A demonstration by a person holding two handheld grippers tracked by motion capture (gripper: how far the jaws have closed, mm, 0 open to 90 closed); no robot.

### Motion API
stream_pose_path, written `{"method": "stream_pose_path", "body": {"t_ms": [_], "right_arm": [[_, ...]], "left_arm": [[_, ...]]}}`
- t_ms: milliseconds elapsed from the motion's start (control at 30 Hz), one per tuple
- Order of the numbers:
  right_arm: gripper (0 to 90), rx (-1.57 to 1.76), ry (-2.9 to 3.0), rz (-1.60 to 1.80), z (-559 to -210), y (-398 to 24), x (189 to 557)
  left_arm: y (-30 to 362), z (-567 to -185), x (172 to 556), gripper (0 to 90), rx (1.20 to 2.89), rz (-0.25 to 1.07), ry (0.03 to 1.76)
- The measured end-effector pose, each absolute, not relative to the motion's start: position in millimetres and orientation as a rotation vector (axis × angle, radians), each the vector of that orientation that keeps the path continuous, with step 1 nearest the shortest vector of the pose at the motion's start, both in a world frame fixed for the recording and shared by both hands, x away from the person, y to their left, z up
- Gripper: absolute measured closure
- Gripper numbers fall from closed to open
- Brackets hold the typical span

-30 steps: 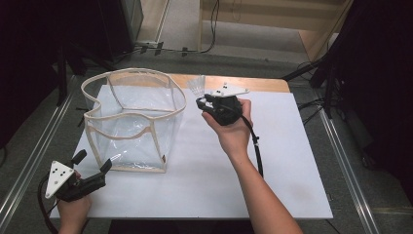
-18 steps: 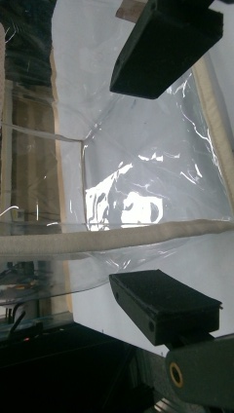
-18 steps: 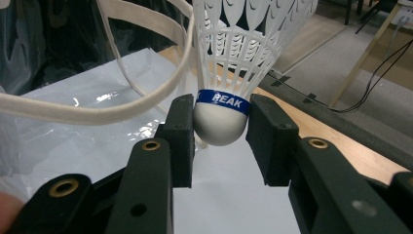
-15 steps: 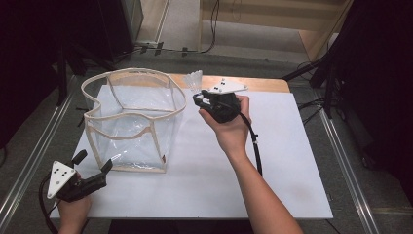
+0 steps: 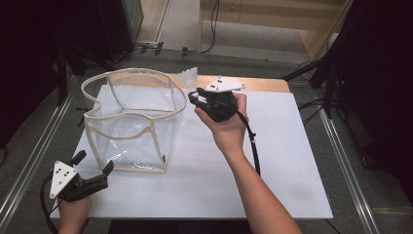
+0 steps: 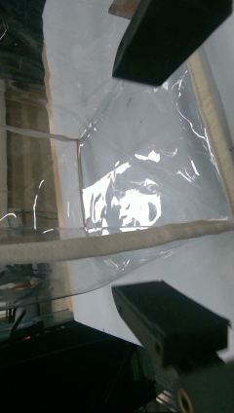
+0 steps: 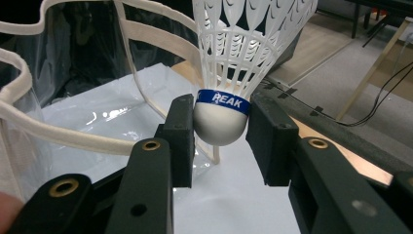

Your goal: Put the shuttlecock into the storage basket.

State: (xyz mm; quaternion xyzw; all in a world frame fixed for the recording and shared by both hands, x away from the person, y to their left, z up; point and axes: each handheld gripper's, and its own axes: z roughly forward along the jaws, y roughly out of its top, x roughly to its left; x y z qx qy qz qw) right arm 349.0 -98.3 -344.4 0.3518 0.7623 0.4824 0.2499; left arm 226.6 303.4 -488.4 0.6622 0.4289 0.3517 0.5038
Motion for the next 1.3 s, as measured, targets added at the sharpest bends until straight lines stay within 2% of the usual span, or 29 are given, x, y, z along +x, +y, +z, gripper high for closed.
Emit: {"method": "stream_pose_path", "body": {"t_ms": [67, 1133, 1167, 1200, 1233, 1300], "right_arm": [[61.1, 0.949, 2.074, 1.319, -344, -97, 349], [60.9, 0.869, 2.132, 1.387, -343, -61, 344], [60.3, 0.87, 2.138, 1.391, -344, -61, 345], [51.4, 0.872, 2.139, 1.394, -345, -62, 344], [51.4, 0.872, 2.139, 1.394, -345, -62, 344], [39.8, 0.888, 2.134, 1.426, -345, -65, 344]], "left_arm": [[303, -488, 227, 0.0, 1.607, 0.85, 1.03], [302, -488, 227, 0.0, 1.606, 0.854, 1.035], [302, -489, 227, 0.0, 1.607, 0.854, 1.033], [302, -488, 227, 0.0, 1.607, 0.855, 1.035], [302, -489, 227, 0.0, 1.607, 0.855, 1.034], [302, -489, 227, 0.0, 1.607, 0.855, 1.036]]}}
